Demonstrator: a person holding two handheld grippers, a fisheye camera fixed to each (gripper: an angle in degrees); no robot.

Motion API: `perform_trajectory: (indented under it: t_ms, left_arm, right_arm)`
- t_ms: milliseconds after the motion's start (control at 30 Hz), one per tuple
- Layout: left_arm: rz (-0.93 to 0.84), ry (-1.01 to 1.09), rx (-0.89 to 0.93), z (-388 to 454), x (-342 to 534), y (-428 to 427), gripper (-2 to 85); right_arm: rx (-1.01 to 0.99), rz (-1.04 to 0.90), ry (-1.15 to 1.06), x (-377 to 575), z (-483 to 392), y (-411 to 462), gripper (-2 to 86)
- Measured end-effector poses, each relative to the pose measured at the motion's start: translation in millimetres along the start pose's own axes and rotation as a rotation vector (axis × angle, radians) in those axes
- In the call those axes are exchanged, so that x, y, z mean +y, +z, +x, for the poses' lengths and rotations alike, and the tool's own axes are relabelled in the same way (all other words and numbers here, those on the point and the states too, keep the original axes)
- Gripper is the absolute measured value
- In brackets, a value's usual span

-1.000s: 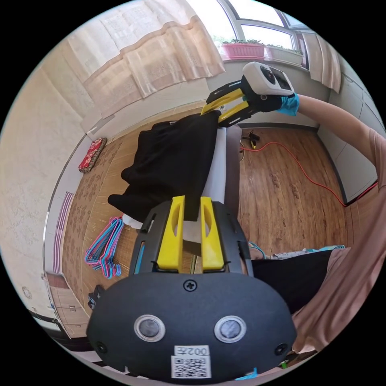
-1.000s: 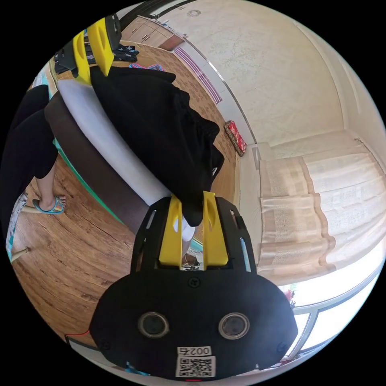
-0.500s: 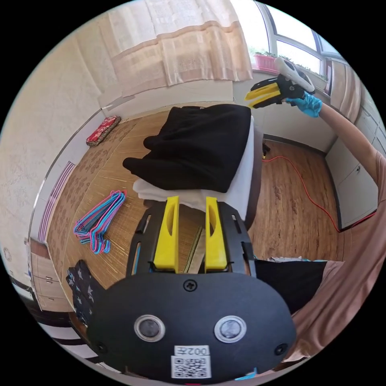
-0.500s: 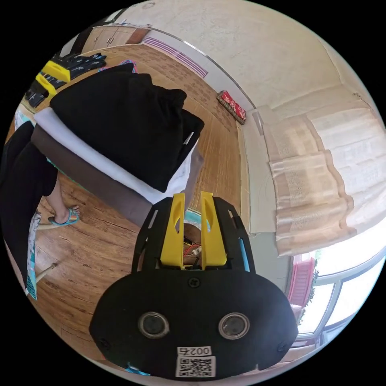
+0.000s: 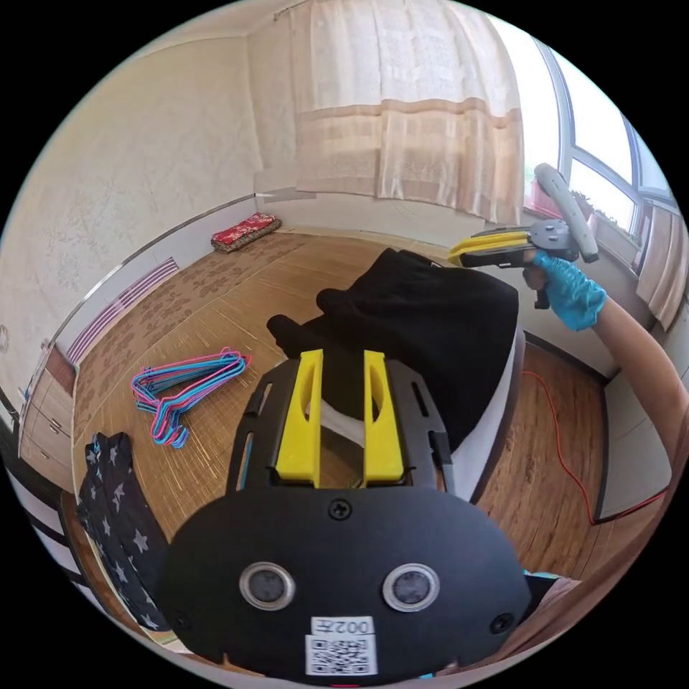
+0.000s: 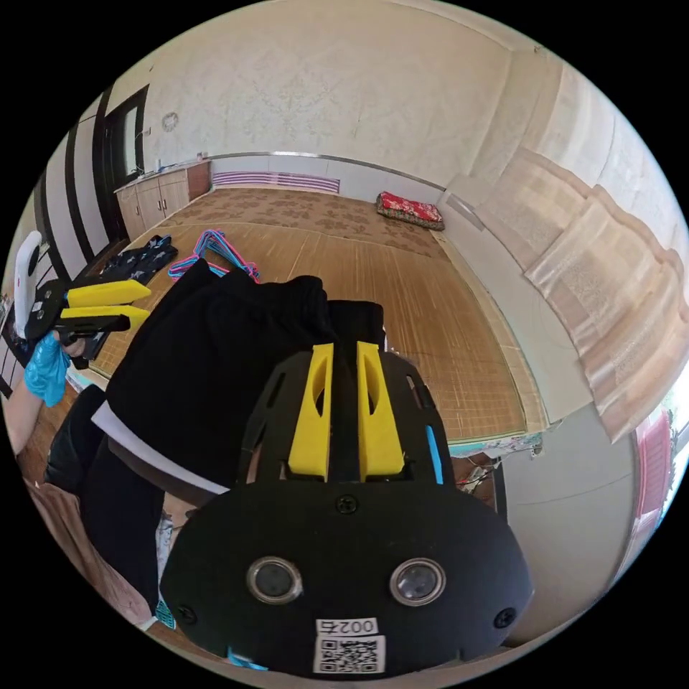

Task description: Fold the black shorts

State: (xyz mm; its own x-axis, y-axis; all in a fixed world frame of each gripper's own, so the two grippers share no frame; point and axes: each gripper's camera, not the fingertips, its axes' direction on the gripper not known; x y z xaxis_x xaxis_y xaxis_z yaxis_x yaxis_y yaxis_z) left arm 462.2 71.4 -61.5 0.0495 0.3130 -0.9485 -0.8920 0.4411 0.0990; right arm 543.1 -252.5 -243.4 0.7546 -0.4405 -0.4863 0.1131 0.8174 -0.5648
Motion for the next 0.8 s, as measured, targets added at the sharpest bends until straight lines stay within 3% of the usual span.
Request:
perform_trajectory:
  t_ms: [167,300,600,800]
  left_arm:
    - [0.006,-0.038,0.044,-8.6,-5.1,12.9,5.4]
    - [-0.04,-0.026,0.058,-10.1,-3.9,25.5,4.5]
    - [-0.078,0.051,-0.021,-1.9,20.0,29.2,-0.8]
    - [-0.115,-0.017,-0.006,-15.9,39.6,16.9,-0.9]
  right_arm:
    - [-0.037,-0.083,0.016,-13.9,11.0,23.7,7.1]
    - [-0.093,-0.117,-0.032,-15.1,14.4,26.2,0.8]
    - [0.082,-0.065,-0.094,-8.1,-6.7,12.6,-0.8]
    - [0.08,-0.081,-0.059,-7.6,-16.0,-5.6,0.2]
